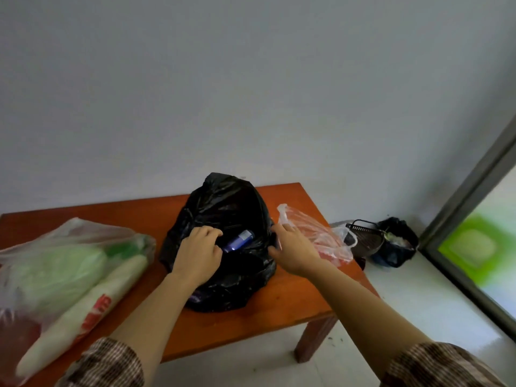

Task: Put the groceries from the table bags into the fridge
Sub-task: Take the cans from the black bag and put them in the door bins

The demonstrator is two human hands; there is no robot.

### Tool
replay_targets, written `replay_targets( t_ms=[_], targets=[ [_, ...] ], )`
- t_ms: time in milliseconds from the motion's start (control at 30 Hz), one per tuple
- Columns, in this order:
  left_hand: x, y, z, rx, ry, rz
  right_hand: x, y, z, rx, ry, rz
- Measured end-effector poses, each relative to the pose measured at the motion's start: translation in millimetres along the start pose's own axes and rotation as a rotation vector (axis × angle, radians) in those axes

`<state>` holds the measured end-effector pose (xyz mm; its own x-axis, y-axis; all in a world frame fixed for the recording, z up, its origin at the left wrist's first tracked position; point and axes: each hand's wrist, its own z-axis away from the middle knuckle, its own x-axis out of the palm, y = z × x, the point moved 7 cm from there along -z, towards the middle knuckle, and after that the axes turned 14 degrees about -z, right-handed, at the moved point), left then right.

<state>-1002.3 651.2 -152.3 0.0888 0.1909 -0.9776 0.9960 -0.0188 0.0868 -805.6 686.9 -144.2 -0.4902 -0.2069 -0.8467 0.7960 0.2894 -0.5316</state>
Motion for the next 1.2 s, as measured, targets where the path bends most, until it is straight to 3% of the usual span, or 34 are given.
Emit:
replay_targets(
  t_ms=[200,400,567,667,800,933,1000,1133,1200],
  targets=[
    [56.1,-49.4,-30.1,0.194,-0.018,-0.182,54.5,-4.7,-70.0,0.048,-0.077,-0.015],
    [111.8,-91.5,-82.2,0.494,-0.214,-0.353,119.3,-9.6,-121.0,0.158,-0.143,0.020],
    [144.4,-144.7,-115.3,0.446,-0.458,-0.352,155.1,1.3,-134.1,0.315,-0.281,0.068],
    [159.2,-175.7,-129.8,0.392,-0.549,-0.242,155.8,19.1,-129.7,0.399,-0.254,0.099],
    [183.4,-225.3,-134.9,0.158,-0.635,-0.004,159.9,39.2,-109.6,0.486,-0.225,0.162],
    [191.2,-234.9,-139.7,0.078,-0.581,0.068,159.7,32.7,-114.0,0.466,-0.186,0.172],
    [175.8,-221.1,-142.4,0.062,-0.439,0.020,159.2,16.5,-126.0,0.347,-0.125,0.210],
    [146.9,-166.5,-126.6,0.407,-0.062,-0.045,172.6,-25.8,-152.3,0.198,-0.102,0.103],
    [157.6,-154.0,-120.0,0.498,-0.101,-0.090,188.7,-41.8,-162.6,0.189,-0.182,0.072]
  ],
)
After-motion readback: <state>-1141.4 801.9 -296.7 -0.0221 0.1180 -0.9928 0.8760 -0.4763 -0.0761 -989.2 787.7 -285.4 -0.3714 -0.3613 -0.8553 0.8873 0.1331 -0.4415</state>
